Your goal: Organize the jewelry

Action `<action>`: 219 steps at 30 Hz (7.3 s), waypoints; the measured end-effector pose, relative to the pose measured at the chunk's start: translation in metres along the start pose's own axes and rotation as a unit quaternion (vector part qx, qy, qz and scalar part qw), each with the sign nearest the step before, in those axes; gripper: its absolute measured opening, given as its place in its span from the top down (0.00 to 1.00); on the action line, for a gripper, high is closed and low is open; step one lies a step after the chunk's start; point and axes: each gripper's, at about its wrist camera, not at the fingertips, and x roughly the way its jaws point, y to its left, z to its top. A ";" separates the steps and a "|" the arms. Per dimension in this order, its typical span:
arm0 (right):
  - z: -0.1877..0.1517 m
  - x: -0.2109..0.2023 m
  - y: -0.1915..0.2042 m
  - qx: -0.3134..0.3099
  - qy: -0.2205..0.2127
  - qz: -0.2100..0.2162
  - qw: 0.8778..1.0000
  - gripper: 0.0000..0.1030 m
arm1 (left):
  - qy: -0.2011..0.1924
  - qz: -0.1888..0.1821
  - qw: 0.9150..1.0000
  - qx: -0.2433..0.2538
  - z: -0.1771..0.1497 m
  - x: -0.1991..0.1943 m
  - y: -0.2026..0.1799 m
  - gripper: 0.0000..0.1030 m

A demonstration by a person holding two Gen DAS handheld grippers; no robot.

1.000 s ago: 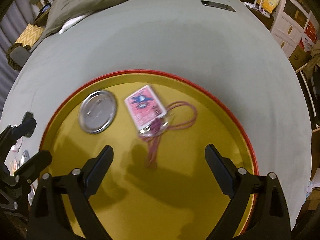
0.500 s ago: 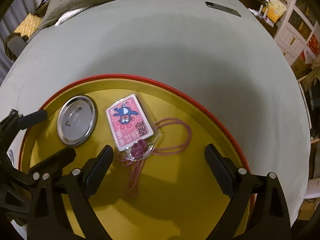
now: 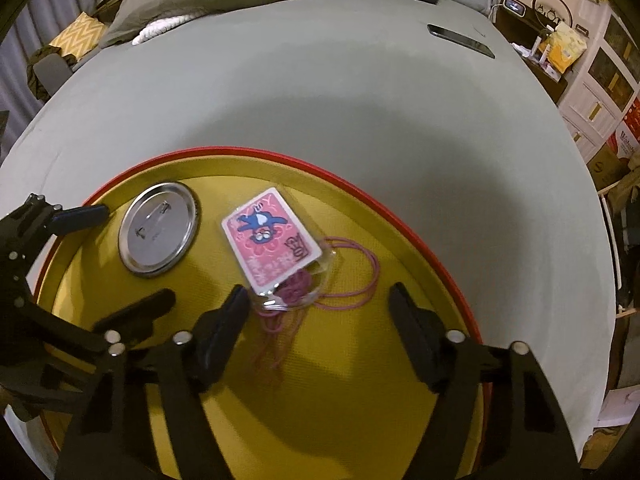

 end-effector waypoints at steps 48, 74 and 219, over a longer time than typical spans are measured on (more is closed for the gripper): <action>0.004 -0.042 0.000 0.020 -0.059 0.032 0.998 0.96 | -0.065 -0.018 0.998 -0.009 0.011 -0.040 0.004 0.32; 0.009 -0.153 0.028 0.004 -0.150 0.021 0.988 0.97 | -0.135 -0.008 0.991 -0.019 -0.014 -0.158 0.009 0.32; -0.213 -0.067 0.252 -0.234 -0.081 0.128 0.960 0.07 | -0.040 0.273 0.884 -0.377 -0.344 -0.188 0.073 0.05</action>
